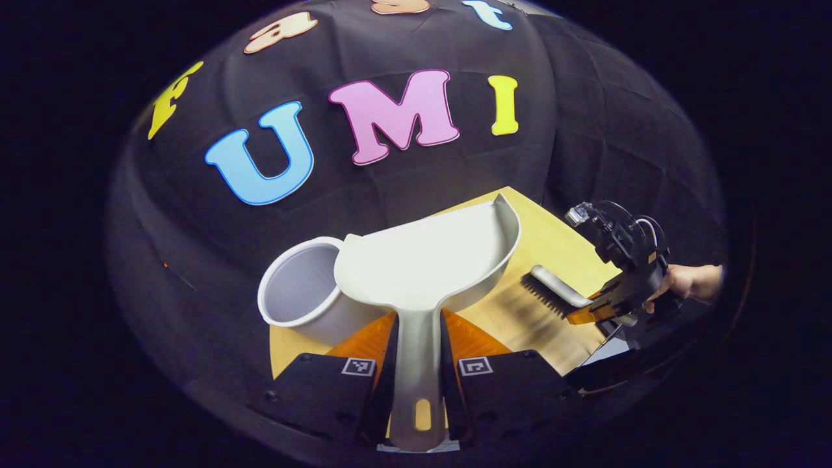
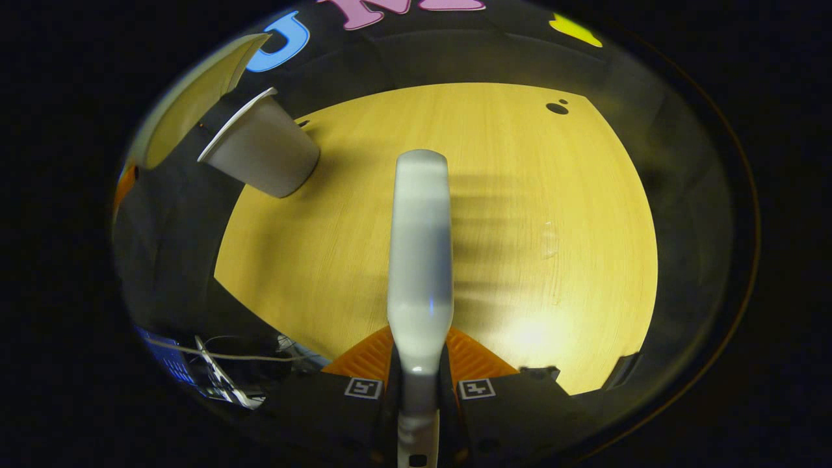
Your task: Pick up the small broom and dustpan from the desktop, sweep the trash into the dustpan with the broom, and then empty the trash into the garbage bin.
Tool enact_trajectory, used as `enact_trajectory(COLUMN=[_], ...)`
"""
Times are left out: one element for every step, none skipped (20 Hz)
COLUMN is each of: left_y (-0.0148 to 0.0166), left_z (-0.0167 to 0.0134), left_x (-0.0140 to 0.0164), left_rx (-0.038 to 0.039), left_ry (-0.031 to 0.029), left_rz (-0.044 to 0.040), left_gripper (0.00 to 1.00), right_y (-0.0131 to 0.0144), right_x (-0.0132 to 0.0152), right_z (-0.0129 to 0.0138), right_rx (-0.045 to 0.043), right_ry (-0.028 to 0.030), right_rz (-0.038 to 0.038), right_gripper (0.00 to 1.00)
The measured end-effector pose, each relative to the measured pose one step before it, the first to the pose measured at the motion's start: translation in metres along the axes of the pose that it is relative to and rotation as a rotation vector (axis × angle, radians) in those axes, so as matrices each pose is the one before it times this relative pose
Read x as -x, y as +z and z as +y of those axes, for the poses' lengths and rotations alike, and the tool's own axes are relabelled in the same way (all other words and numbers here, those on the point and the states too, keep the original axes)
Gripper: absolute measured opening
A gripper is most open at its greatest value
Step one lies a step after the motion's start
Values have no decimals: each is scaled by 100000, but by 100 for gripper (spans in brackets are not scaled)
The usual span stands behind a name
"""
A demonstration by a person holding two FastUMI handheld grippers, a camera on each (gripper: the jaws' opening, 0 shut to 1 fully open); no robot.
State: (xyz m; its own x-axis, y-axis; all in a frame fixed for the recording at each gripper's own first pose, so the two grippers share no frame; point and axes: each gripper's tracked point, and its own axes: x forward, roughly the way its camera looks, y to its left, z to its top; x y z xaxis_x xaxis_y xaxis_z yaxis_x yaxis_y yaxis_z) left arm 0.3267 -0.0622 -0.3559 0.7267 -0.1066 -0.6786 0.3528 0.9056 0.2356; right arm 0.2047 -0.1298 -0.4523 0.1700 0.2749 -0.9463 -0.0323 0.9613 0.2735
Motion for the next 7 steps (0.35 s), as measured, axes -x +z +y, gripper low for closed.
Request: enact_trajectory(left_y=[-581, -883, -932, -1629, -1477, -1398, -1234], left_z=[188, -128, 110, 168, 214, -130, 182], left_x=[-461, -576, -527, -912, -1087, -959, -912], left_rx=[718, 1260, 2211, 2881, 2629, 2285, 1992], left_ry=[-409, -251, -218, -156, 139, 628, 1215], left_rz=[803, 957, 1473, 2145, 1777, 1937, 2294], left_gripper=[30, 30, 31, 30, 30, 30, 31], right_y=[-15, -109, -340, -202, -339, -134, -39], right_x=[-300, -402, -539, -574, -711, -652, -767], right_z=[-138, -89, -290, -309, -237, -250, -105], right_rx=[-1746, -1196, -891, -210, 637, 988, 1718], right_ry=[-643, -421, -1061, -1411, -1561, -1687, -1335], right_rz=[-128, 823, 1438, 1567, 2023, 1388, 1019], right_gripper=[32, 28, 28, 28, 28, 29, 29])
